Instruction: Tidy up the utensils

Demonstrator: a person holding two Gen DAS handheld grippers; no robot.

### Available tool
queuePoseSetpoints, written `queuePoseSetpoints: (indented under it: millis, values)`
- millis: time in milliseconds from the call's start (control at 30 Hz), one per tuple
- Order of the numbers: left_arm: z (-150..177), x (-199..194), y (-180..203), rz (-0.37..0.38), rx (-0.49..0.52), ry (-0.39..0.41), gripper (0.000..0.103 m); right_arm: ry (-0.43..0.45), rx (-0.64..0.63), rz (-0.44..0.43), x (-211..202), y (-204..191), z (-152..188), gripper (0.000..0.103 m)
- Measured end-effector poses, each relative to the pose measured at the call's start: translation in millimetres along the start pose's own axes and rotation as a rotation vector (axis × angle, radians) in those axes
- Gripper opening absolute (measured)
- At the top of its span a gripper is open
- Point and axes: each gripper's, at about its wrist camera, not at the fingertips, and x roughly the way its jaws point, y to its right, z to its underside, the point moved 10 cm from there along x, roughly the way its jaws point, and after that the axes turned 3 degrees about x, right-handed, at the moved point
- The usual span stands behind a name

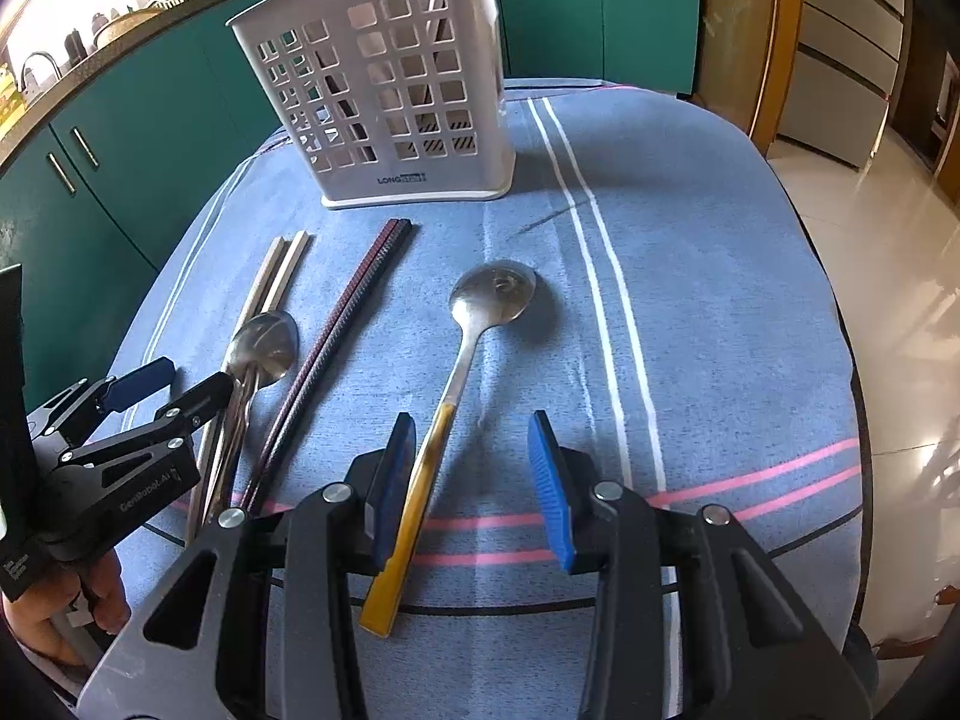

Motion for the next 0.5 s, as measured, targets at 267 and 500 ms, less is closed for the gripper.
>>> queuePoseSetpoints:
  millis: [267,500]
  values:
    - [-0.3,-2.3,-20.4,0.005,-0.045,-0.006,0.016,-0.014,-0.018,-0.009,9.8,-6.0,1.2,0.038]
    - [7.0,-7.2,-22.4,0.073,-0.083,-0.031,0.011,-0.069,-0.003,-0.040,11.2,-5.7,10.7,0.010]
